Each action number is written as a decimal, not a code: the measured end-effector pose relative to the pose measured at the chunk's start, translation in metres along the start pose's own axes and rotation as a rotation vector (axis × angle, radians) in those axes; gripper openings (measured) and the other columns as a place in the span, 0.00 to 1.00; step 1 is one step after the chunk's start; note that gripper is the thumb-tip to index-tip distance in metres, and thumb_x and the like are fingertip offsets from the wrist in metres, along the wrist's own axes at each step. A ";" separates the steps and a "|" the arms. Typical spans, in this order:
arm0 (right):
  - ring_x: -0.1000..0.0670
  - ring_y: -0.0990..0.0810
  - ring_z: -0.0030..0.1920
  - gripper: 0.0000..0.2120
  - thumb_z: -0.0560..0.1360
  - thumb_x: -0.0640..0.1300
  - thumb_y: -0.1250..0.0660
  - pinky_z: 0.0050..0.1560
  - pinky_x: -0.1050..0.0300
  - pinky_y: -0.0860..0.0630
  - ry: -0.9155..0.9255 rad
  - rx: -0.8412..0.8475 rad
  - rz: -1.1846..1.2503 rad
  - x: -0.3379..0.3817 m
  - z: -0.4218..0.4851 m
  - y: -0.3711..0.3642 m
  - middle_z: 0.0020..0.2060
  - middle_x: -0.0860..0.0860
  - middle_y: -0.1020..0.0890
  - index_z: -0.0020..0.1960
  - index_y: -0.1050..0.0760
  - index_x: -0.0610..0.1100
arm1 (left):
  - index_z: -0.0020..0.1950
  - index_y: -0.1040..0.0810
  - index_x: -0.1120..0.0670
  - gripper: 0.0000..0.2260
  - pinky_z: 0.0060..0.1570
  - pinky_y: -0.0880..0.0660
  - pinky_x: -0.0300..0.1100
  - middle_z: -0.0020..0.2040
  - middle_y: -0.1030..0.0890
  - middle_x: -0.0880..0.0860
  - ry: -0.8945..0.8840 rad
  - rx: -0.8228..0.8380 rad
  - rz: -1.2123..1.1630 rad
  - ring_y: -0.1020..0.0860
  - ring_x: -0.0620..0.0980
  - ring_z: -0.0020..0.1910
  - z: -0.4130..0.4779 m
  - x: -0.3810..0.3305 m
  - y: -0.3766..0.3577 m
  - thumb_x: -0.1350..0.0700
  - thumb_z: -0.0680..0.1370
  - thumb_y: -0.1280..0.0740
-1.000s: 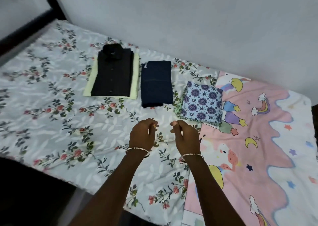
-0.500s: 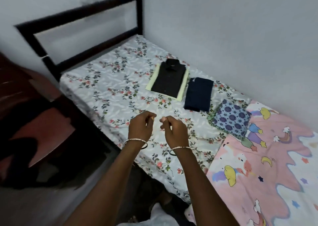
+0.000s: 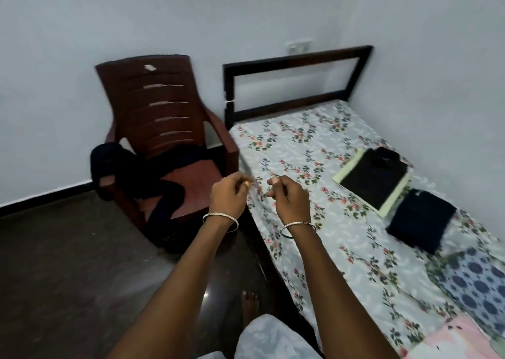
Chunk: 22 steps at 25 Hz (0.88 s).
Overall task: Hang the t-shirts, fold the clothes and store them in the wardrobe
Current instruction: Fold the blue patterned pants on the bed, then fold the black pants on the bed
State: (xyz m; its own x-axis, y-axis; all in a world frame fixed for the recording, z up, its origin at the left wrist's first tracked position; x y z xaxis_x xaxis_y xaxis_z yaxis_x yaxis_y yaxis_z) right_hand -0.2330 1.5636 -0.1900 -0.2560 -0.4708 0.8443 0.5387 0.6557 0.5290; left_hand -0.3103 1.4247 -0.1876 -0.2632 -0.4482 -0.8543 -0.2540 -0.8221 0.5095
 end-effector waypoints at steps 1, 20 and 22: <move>0.50 0.17 0.38 0.13 0.83 0.48 0.39 0.43 0.51 0.21 0.022 0.034 0.006 0.012 0.009 -0.015 0.36 0.52 0.15 0.50 0.18 0.45 | 0.48 0.16 0.47 0.09 0.49 0.21 0.48 0.43 0.15 0.45 0.024 -0.027 -0.002 0.17 0.46 0.45 0.007 0.009 0.016 0.59 0.78 0.34; 0.53 0.17 0.41 0.13 0.82 0.51 0.40 0.51 0.48 0.20 0.160 0.626 0.066 0.170 0.181 -0.387 0.33 0.55 0.16 0.49 0.18 0.50 | 0.47 0.15 0.49 0.09 0.49 0.21 0.44 0.42 0.15 0.48 0.558 -0.558 0.026 0.18 0.48 0.43 0.160 0.239 0.278 0.61 0.77 0.33; 0.53 0.17 0.40 0.13 0.82 0.51 0.40 0.50 0.51 0.20 0.135 0.671 0.034 0.175 0.187 -0.415 0.34 0.54 0.16 0.48 0.18 0.50 | 0.47 0.15 0.49 0.09 0.50 0.20 0.45 0.42 0.14 0.47 0.609 -0.578 0.010 0.17 0.48 0.44 0.164 0.265 0.290 0.61 0.77 0.33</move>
State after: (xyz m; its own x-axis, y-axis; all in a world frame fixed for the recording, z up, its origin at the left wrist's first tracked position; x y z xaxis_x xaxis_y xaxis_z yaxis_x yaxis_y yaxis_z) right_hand -0.6516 1.3195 -0.2461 -0.1223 -0.4841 0.8664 -0.0807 0.8749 0.4774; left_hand -0.6061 1.1249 -0.2491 0.3274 -0.4313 -0.8407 0.3065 -0.7932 0.5263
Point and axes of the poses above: each hand's wrist, its own z-axis towards the middle knuckle, its own y-axis out of the back of the hand, x = y × z, the point moved 1 cm from there along z, towards the middle knuckle
